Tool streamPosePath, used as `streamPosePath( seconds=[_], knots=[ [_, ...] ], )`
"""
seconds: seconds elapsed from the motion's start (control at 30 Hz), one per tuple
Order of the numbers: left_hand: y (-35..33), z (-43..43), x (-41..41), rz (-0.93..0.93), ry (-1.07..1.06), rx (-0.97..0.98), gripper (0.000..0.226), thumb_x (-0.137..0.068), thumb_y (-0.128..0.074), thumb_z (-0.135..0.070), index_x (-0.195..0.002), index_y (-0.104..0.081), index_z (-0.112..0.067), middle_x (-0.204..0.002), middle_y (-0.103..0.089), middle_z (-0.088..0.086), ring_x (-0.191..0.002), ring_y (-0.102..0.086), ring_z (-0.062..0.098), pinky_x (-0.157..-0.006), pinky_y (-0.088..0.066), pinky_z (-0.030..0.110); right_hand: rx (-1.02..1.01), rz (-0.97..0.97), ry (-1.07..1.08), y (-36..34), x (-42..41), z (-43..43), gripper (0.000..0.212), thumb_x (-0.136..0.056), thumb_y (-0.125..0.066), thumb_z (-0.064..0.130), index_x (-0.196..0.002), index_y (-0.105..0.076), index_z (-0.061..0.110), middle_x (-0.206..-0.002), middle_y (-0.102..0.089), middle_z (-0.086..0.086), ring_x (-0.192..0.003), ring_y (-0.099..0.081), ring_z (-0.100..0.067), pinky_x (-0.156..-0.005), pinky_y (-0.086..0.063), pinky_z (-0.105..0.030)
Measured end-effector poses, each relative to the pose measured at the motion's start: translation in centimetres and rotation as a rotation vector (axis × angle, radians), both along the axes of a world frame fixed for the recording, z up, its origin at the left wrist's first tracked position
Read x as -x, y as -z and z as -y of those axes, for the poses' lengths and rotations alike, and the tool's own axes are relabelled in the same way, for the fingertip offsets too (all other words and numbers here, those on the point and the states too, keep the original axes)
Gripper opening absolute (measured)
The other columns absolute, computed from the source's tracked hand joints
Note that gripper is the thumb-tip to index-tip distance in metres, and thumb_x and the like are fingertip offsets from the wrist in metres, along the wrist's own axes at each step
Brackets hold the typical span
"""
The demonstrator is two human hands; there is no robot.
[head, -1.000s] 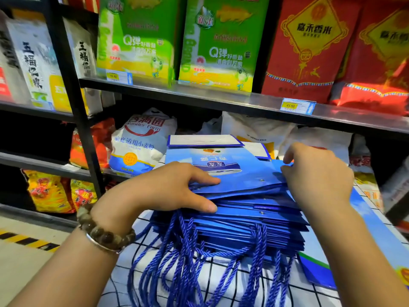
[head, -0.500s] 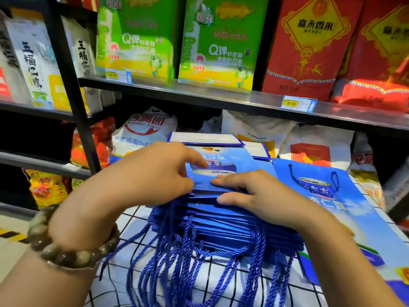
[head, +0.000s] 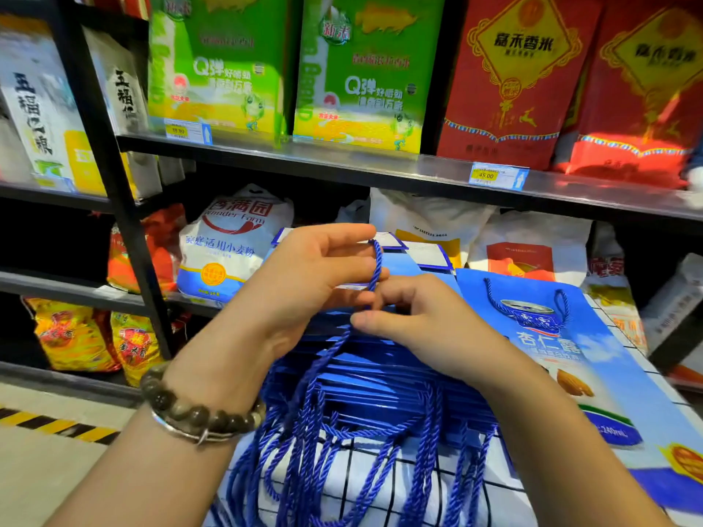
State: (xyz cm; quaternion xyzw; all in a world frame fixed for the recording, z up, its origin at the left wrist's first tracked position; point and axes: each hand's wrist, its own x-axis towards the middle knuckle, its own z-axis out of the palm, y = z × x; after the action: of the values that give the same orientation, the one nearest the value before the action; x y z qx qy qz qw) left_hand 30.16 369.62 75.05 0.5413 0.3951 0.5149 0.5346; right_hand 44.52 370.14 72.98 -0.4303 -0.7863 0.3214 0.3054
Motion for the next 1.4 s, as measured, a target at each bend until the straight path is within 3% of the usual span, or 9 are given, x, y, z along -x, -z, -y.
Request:
streamPosePath(
  seconds=[0.23, 0.43, 0.53, 0.67, 0.83, 0.9, 1.1, 1.3, 1.4],
  knots=[
    [-0.1, 0.3, 0.8, -0.384, 0.087, -0.036, 0.024, -0.071, -0.071, -0.021, -0.092, -0.062, -0.016, -0.067, -0.070, 0.001, -0.053, -0.057, 0.006, -0.044, -0.040, 0.013, 0.175, -0.493, 0.148, -3.2, -0.6, -1.3, 0.026, -0.092, -0.044, 0.011, -0.067, -0.050, 0.010, -0.051, -0.063, -0.001, -0.040, -0.056, -0.012, -0.043, -0.041, -0.020],
    [-0.5, -0.5, 0.4, -0.405, 0.055, -0.035, 0.016, -0.084, -0.063, -0.012, -0.070, -0.064, -0.004, -0.057, -0.067, 0.005, -0.040, -0.053, 0.007, -0.037, -0.036, 0.012, 0.118, -0.483, 0.271, -3.7, -1.5, -2.5, 0.023, -0.093, -0.050, 0.021, -0.071, -0.048, 0.013, -0.049, -0.057, 0.001, -0.038, -0.054, -0.012, -0.041, -0.040, -0.019],
    [-1.2, -1.2, -0.1, -0.381, -0.008, -0.105, 0.014, -0.083, -0.065, -0.015, -0.096, -0.062, -0.010, -0.052, -0.065, 0.004, -0.037, -0.053, 0.008, -0.036, -0.035, 0.014, 0.029, -0.425, 0.266, -3.1, -2.3, -2.2, 0.017, -0.090, -0.055, 0.018, -0.076, -0.045, 0.016, -0.047, -0.055, 0.002, -0.037, -0.053, -0.014, -0.037, -0.036, -0.018],
    [-0.7, -2.0, -2.0, -0.486, 0.008, -0.248, 0.081, -0.075, -0.071, -0.005, -0.141, -0.028, -0.024, -0.052, -0.058, 0.001, -0.043, -0.055, 0.013, -0.041, -0.039, 0.018, 0.087, -0.278, 0.095, -2.2, -2.3, -1.2, 0.017, -0.093, -0.047, 0.018, -0.090, -0.061, 0.025, -0.054, -0.058, 0.004, -0.041, -0.052, -0.014, -0.038, -0.038, -0.019],
    [0.1, -2.5, -2.6, -0.527, 0.170, -0.250, 0.103, -0.074, -0.069, 0.006, -0.147, -0.005, -0.027, -0.069, -0.066, 0.014, -0.061, -0.061, 0.019, -0.064, -0.048, 0.032, 0.063, -0.224, 0.041, -1.8, -3.1, -1.2, 0.025, -0.088, -0.056, 0.011, -0.093, -0.065, 0.034, -0.059, -0.060, 0.008, -0.050, -0.049, -0.006, -0.048, -0.039, -0.017],
    [0.3, -2.5, -2.9, -0.548, 0.160, -0.256, 0.103, -0.072, -0.070, 0.005, -0.148, -0.007, -0.026, -0.067, -0.068, 0.007, -0.059, -0.062, 0.013, -0.061, -0.047, 0.024, 0.039, -0.219, 0.027, -1.7, -3.1, -1.4, 0.019, -0.084, -0.061, 0.009, -0.084, -0.068, 0.027, -0.062, -0.064, 0.005, -0.056, -0.054, -0.008, -0.052, -0.042, -0.016],
    [0.3, -2.3, -2.2, -0.655, 0.103, -0.270, 0.056, -0.074, -0.072, -0.004, -0.124, -0.051, -0.018, -0.062, -0.067, 0.005, -0.051, -0.059, 0.008, -0.053, -0.046, 0.020, -0.126, -0.245, 0.281, -1.8, -3.6, -2.4, 0.018, -0.080, -0.064, 0.001, -0.066, -0.063, 0.012, -0.055, -0.059, 0.000, -0.044, -0.051, -0.001, -0.043, -0.040, -0.015],
    [0.5, -2.4, -2.2, -0.623, 0.020, -0.227, 0.009, -0.082, -0.065, -0.014, -0.091, -0.064, -0.012, -0.070, -0.069, 0.008, -0.055, -0.061, 0.012, -0.058, -0.046, 0.023, -0.067, -0.316, 0.293, -1.5, -3.4, -2.3, 0.019, -0.084, -0.059, 0.001, -0.069, -0.059, 0.012, -0.062, -0.058, -0.004, -0.044, -0.059, -0.008, -0.042, -0.044, -0.017],
    [0.9, -2.5, -2.4, -0.707, 0.069, -0.195, 0.025, -0.080, -0.067, -0.028, -0.076, -0.069, -0.003, -0.063, -0.060, 0.010, -0.054, -0.049, 0.014, -0.057, -0.041, 0.026, -0.002, -0.503, 0.323, -1.6, -3.3, -2.2, 0.017, -0.086, -0.057, -0.001, -0.071, -0.059, 0.009, -0.060, -0.058, -0.005, -0.046, -0.062, -0.009, -0.044, -0.048, -0.017]
  ],
)
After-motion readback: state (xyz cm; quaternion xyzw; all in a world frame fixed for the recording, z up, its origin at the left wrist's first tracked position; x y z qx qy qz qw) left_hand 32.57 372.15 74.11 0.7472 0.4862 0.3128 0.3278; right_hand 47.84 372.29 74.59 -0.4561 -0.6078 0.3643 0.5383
